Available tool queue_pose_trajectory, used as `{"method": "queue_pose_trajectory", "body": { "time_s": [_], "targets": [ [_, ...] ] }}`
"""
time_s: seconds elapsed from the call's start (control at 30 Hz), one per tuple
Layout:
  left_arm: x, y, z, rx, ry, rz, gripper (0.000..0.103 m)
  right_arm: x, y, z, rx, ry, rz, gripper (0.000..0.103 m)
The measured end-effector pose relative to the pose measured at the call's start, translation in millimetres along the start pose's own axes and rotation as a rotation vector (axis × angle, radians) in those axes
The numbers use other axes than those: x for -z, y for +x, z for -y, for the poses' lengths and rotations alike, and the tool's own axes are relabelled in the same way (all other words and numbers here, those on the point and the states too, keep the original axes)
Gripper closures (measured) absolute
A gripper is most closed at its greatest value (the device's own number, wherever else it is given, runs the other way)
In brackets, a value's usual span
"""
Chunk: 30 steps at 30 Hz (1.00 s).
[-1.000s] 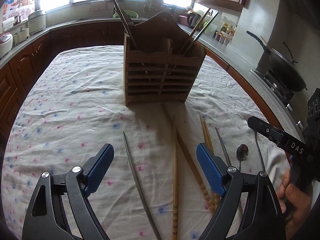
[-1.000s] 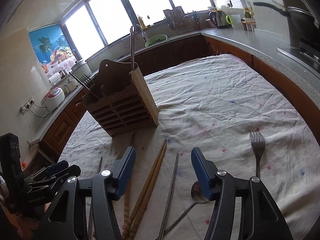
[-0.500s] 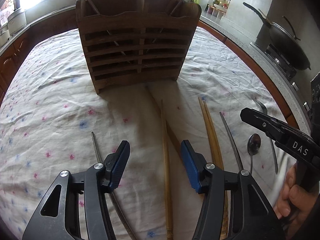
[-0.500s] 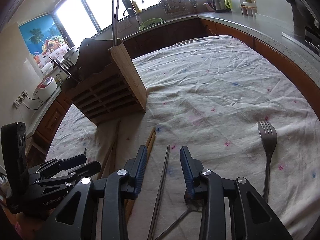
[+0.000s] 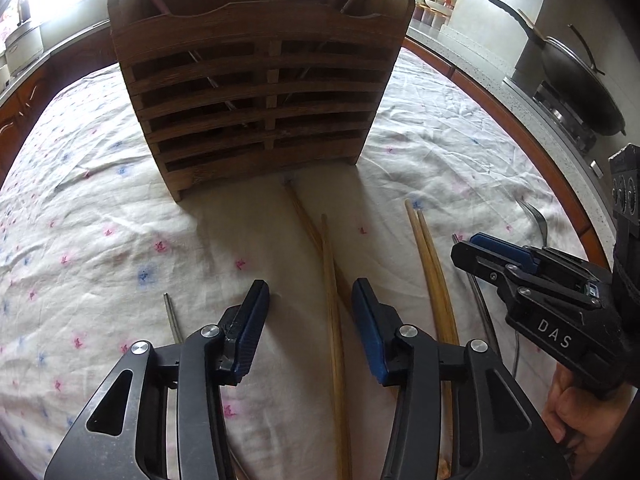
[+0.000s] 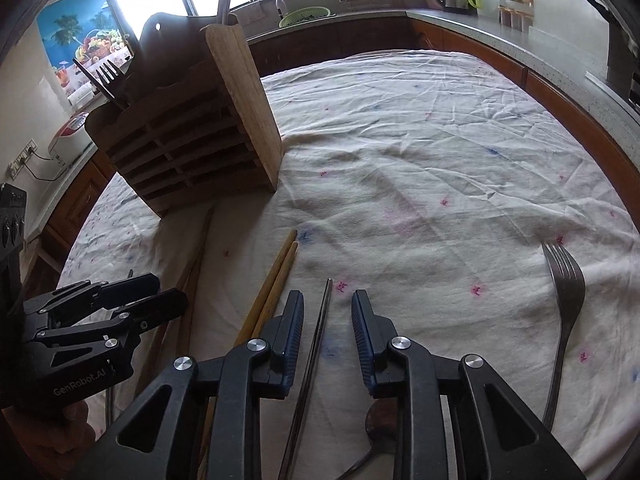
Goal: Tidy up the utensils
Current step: 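Grasp a wooden chopstick with the left tool while the right tool grasps a metal chopstick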
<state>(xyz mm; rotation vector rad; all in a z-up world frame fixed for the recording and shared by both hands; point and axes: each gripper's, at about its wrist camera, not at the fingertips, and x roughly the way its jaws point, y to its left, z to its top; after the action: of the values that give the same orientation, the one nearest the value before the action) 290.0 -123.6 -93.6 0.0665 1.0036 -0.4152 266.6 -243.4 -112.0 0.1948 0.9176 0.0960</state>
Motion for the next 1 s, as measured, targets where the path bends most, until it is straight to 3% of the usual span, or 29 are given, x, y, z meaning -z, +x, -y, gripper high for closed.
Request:
{"method": "queue_pose_trajectory", "body": {
  "time_s": [0.1, 0.2, 0.23, 0.37, 1.0],
  "targets": [
    [-2.7, 5.6, 8.6, 0.016, 0.025, -0.009, 0.082, -2.8, 3.3, -4.8, 0.042, -0.043, -0.003, 0.085],
    [-0.3, 5.9, 18.8, 0.001, 0.070, 0.006, 0.091, -1.6, 4.0, -6.4, 0.066, -0.069, -0.001, 0.092],
    [0.0, 5.5, 19.4, -0.003, 0.074, 0.009, 0.091, -1.6, 3.8, -5.5, 0.069, -0.068, 0.000, 0.096],
    [0.3, -2.2, 7.8, 0.048, 0.024, 0.011, 0.095, -2.8, 3.1, 1.2, 0.023, -0.019, 0.004, 0.099],
    [13.5, -92.1, -24.6, 0.125, -0.090, 0.177, 0.098, -8.4, -55.0, -13.9, -0.106, 0.020, 0.122, 0.100]
  ]
}}
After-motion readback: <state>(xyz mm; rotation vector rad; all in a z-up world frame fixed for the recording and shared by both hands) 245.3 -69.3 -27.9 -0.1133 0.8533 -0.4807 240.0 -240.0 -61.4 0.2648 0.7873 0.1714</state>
